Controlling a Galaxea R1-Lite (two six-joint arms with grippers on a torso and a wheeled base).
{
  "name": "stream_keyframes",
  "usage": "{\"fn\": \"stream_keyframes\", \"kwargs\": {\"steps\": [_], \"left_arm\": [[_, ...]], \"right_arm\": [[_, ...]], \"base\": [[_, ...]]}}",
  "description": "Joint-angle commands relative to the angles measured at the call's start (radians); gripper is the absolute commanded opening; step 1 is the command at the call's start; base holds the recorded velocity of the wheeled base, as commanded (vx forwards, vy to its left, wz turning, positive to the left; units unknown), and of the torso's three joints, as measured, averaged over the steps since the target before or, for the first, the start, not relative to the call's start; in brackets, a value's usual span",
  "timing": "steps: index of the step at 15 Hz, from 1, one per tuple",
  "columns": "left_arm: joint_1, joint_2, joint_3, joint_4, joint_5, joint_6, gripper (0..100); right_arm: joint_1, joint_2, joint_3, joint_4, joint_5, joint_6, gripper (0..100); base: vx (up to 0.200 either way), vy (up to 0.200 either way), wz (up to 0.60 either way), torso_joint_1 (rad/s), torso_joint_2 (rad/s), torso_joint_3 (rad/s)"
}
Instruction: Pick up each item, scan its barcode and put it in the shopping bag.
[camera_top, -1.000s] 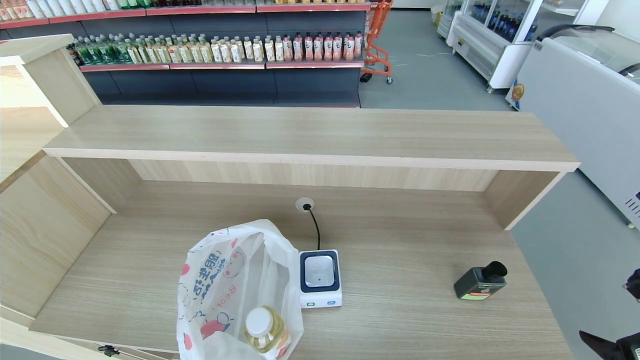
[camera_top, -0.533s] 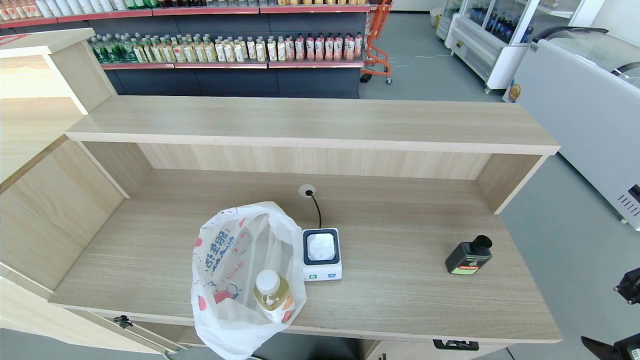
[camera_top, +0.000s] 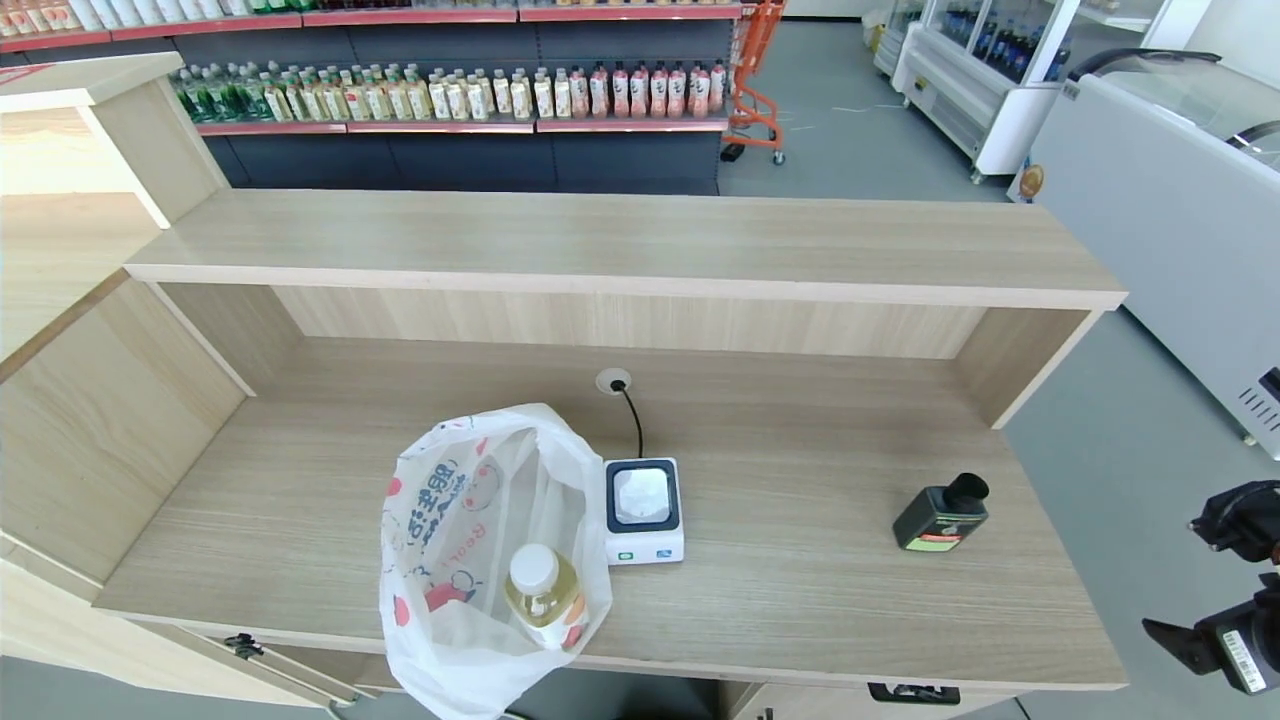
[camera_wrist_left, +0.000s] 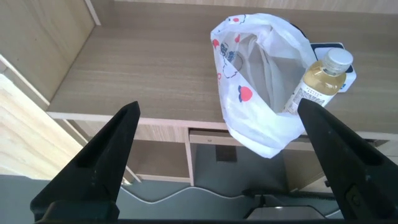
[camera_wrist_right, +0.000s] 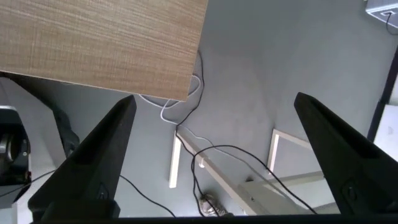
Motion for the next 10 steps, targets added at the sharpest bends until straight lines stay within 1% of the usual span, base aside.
{"fn": "stream_keyframes", "kwargs": {"steps": [1, 3, 4, 6, 9, 10], "left_arm": [[0.000, 0.000, 0.000, 0.000, 0.000, 0.001, 100], [-0.001, 0.000, 0.000, 0.000, 0.000, -0.004, 100], [-0.001, 0.000, 0.000, 0.000, 0.000, -0.002, 100], [-0.001, 0.000, 0.000, 0.000, 0.000, -0.002, 100], [-0.001, 0.000, 0.000, 0.000, 0.000, -0.002, 100], [-0.001, 0.000, 0.000, 0.000, 0.000, -0.002, 100]], "right_arm": [[-0.003, 0.094, -0.003, -0.009, 0.006, 0.000, 100], [-0.001, 0.166, -0.017, -0.065, 0.023, 0.002, 100], [-0.001, 0.206, -0.024, -0.117, 0.052, -0.003, 100], [0.007, 0.286, -0.027, -0.229, 0.138, -0.018, 100], [0.048, 0.360, -0.050, -0.319, 0.255, -0.041, 100], [0.068, 0.370, -0.057, -0.327, 0.272, -0.041, 100]], "base": [[0.000, -0.200, 0.00, -0.007, 0.01, 0.007], [0.000, 0.000, 0.00, 0.000, 0.00, 0.000], [0.000, 0.000, 0.00, 0.000, 0.00, 0.000], [0.000, 0.000, 0.00, 0.000, 0.00, 0.000], [0.000, 0.000, 0.00, 0.000, 0.00, 0.000], [0.000, 0.000, 0.00, 0.000, 0.00, 0.000]]}}
